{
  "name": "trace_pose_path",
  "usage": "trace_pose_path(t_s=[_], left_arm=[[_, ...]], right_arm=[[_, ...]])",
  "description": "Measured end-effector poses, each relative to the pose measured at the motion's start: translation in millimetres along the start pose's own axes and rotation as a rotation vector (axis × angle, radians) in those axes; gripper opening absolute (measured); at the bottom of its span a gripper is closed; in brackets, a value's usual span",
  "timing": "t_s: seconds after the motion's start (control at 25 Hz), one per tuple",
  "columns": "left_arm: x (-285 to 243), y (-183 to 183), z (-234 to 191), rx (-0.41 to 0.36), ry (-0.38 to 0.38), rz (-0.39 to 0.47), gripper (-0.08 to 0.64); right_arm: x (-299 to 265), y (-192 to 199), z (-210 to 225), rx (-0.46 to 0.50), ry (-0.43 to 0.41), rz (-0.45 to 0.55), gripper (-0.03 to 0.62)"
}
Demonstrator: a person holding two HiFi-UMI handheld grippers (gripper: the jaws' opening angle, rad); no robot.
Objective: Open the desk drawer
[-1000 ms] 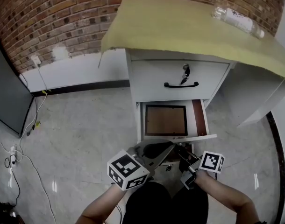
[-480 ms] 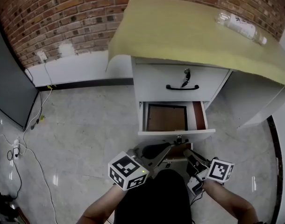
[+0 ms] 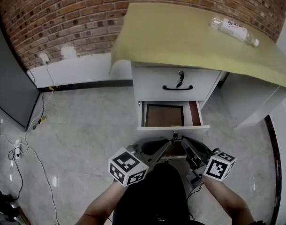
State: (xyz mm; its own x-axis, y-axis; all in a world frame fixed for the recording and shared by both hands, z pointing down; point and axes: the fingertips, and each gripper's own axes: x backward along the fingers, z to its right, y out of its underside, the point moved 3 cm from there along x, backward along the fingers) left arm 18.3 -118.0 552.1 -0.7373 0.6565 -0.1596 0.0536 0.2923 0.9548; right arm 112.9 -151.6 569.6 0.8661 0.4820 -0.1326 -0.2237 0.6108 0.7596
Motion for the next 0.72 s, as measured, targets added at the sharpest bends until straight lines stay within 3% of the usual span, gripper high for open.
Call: trace_pose_path(t_s=[0.48, 0.72], left_arm=[[-4, 1, -5, -0.005, -0.052, 0.003, 0.011], [-3, -3, -14, 0.002, -0.068, 0.023, 0.011]], right_arm=[[-6, -14, 5, -0.043, -0.016, 0.061, 0.014], [-17, -30, 7, -0.136, -0.038, 0.138, 0.014]])
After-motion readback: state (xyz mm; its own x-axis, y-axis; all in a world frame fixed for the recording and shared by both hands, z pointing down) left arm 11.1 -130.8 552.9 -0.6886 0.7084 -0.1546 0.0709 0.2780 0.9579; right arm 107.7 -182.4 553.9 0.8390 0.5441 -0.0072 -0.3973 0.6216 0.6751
